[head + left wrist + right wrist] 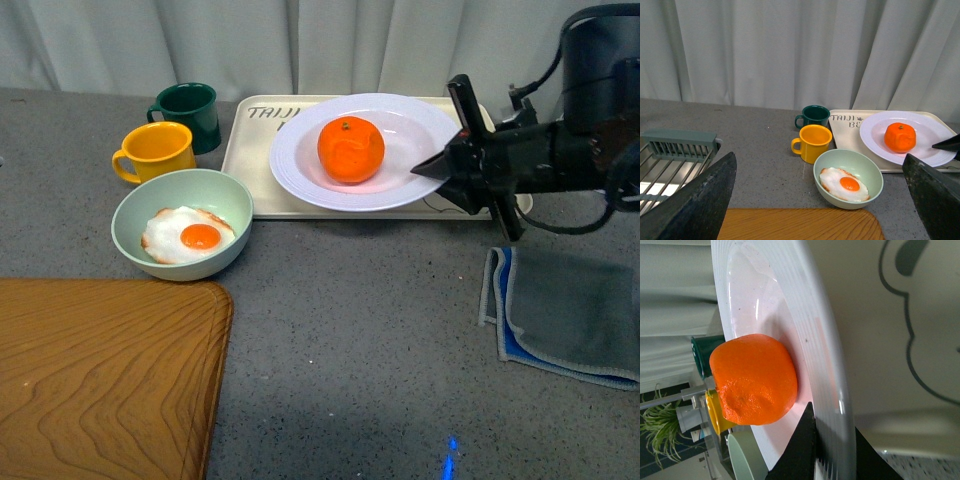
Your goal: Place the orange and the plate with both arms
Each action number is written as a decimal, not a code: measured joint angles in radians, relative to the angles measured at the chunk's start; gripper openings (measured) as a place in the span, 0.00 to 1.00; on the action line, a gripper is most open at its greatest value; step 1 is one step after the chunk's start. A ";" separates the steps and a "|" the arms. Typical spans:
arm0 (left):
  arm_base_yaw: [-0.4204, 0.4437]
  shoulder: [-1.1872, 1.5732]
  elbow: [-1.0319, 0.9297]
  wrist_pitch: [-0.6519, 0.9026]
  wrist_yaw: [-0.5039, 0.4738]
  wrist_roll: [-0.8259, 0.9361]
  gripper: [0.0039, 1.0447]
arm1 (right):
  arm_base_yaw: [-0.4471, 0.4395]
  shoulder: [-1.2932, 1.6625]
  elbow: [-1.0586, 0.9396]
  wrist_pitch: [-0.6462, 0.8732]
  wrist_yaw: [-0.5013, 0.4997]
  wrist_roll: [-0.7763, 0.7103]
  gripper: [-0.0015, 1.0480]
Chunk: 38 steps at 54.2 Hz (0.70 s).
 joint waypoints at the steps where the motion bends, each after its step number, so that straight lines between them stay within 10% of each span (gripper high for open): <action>1: 0.000 0.000 0.000 0.000 0.000 0.000 0.94 | 0.001 0.012 0.027 -0.021 0.004 -0.005 0.04; 30: 0.000 0.000 0.000 0.000 0.000 0.000 0.94 | 0.003 -0.106 -0.005 -0.197 0.323 -0.521 0.77; 34: 0.000 0.000 0.000 0.000 0.000 0.000 0.94 | 0.007 -0.206 -0.125 -0.085 0.372 -0.658 0.91; 38: 0.000 0.000 0.000 0.000 0.001 0.000 0.94 | 0.035 -0.317 -0.384 0.422 0.671 -0.860 0.76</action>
